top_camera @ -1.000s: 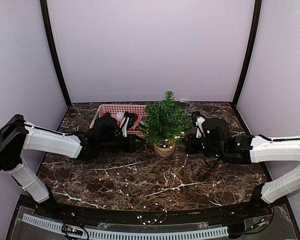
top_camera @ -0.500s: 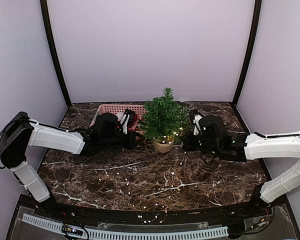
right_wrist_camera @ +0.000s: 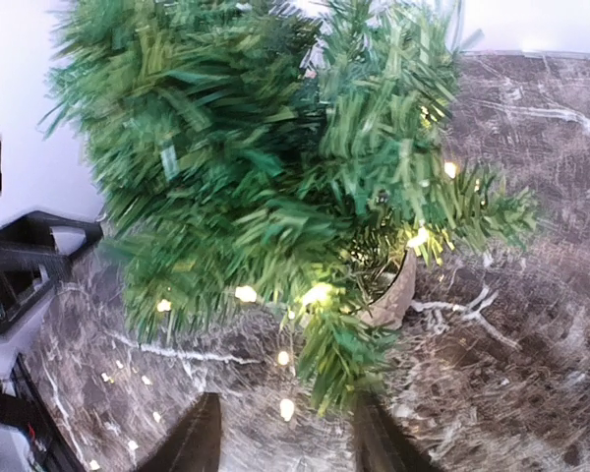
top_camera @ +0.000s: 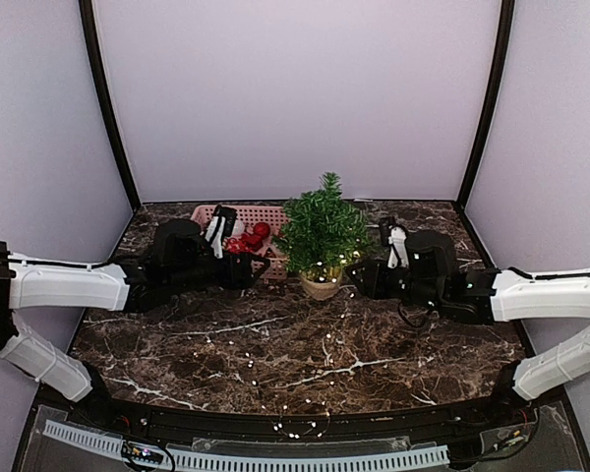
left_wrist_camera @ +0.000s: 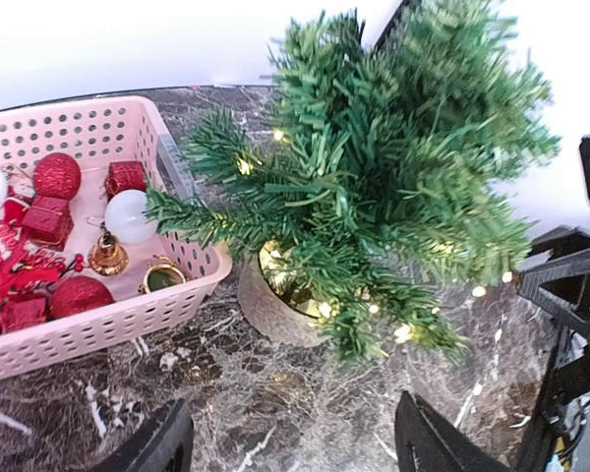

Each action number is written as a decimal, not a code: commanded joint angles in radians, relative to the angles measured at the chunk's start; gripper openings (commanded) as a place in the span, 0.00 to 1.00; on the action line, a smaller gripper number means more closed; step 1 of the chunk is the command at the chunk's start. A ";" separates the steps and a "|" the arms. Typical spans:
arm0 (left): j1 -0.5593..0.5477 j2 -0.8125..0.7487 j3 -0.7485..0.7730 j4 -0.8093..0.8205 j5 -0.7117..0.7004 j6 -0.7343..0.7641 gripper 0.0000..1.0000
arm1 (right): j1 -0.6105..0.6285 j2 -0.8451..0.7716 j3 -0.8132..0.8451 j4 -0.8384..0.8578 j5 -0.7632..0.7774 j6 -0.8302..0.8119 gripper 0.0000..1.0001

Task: Decorate the small christmas tree
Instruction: Place the side of the string light at the center of the board, then pick up the side of the string light at the center of the board.

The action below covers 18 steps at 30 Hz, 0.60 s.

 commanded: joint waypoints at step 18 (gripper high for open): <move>-0.231 -0.054 -0.138 0.156 -0.014 -0.221 0.77 | 0.200 0.062 -0.334 0.426 -0.200 0.212 0.80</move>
